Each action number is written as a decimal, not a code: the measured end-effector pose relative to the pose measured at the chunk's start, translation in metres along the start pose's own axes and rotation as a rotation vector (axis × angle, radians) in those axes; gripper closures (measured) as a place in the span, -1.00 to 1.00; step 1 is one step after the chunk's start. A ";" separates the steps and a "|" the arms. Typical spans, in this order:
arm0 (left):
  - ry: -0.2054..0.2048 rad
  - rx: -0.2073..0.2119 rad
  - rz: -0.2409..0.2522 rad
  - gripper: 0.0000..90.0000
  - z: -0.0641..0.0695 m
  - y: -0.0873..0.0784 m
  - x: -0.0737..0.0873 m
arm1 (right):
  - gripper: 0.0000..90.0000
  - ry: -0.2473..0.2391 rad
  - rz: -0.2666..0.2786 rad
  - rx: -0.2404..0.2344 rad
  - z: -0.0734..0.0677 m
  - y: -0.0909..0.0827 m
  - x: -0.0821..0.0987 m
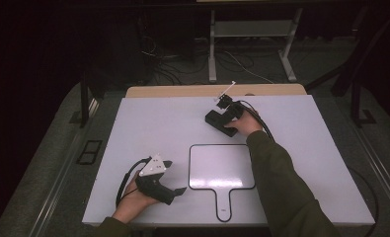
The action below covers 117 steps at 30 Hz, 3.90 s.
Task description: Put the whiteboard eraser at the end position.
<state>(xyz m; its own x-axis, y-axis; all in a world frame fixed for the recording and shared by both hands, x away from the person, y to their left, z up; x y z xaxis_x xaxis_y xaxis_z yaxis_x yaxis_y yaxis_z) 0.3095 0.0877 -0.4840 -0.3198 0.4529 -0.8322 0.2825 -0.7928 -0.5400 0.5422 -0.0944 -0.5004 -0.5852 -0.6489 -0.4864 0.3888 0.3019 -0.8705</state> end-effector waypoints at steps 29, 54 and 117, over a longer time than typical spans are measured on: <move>-0.012 -0.005 -0.001 -1.00 -0.007 0.003 0.001 | -0.57 0.113 0.223 -0.063 0.001 -0.053 0.007; -0.052 -0.003 0.026 -1.00 -0.007 0.000 0.003 | -0.62 0.094 0.355 -0.026 -0.025 -0.085 0.046; -0.048 -0.010 0.026 -1.00 -0.004 -0.004 0.003 | -0.66 0.171 0.469 -0.063 -0.073 -0.132 0.200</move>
<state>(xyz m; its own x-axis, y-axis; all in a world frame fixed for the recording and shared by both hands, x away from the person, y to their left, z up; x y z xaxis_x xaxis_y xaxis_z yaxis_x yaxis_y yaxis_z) 0.3108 0.0934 -0.4851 -0.3549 0.4125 -0.8390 0.3005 -0.7995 -0.5202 0.3216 -0.2128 -0.4880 -0.4676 -0.3110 -0.8274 0.5977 0.5784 -0.5552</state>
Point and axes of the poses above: each handheld gripper's, and its own axes: y roughly forward along the jaws, x roughly out of its underside, z roughly to its right, the point moved 9 cm from there along y, roughly forward along the jaws, and after that the axes turned 7 degrees about x, right-handed, at the moved point
